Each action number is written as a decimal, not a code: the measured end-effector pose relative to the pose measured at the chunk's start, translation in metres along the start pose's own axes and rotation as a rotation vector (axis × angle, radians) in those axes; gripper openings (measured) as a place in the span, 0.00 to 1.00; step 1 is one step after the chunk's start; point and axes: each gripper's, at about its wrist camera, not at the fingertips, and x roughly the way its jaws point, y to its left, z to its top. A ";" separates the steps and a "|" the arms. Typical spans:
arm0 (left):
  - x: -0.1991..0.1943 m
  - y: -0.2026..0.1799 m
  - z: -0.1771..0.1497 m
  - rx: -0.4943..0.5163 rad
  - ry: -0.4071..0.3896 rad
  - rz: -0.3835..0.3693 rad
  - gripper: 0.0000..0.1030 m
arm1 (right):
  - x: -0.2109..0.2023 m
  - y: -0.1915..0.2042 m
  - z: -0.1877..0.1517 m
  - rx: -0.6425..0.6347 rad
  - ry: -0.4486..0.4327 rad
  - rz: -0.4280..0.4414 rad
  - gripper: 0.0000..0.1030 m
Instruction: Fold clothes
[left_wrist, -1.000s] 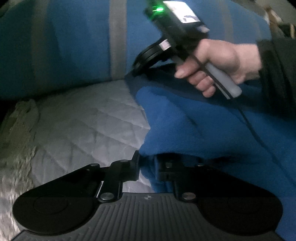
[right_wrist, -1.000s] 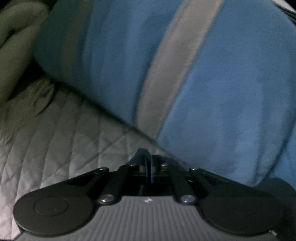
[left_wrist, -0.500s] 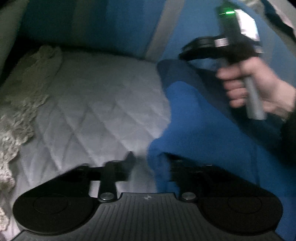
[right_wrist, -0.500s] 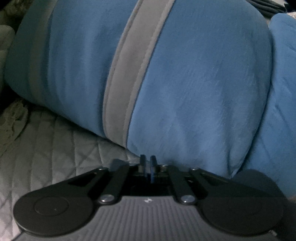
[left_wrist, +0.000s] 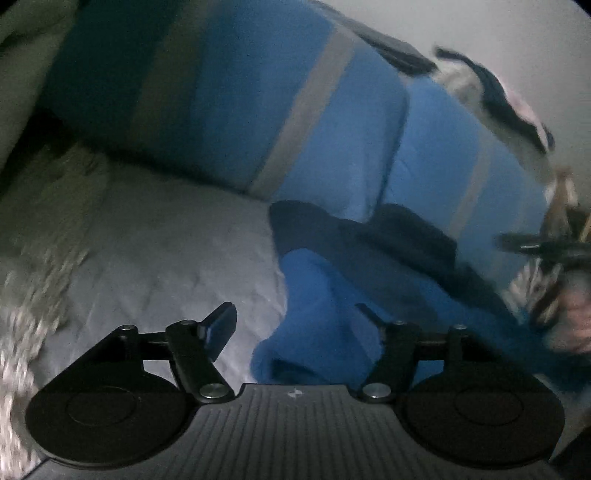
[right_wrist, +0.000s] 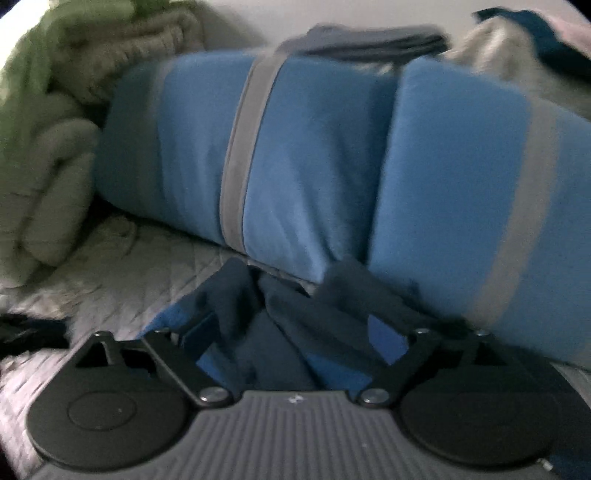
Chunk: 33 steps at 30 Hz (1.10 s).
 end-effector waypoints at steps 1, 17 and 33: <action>0.009 -0.003 0.001 0.040 0.015 0.006 0.66 | -0.019 -0.009 -0.005 0.008 -0.006 0.010 0.96; 0.077 0.004 0.007 0.069 0.153 0.279 0.61 | -0.096 -0.143 -0.129 0.384 0.043 -0.191 0.99; 0.013 -0.049 0.010 0.148 -0.134 0.394 0.73 | -0.097 -0.177 -0.153 0.632 0.133 -0.143 0.98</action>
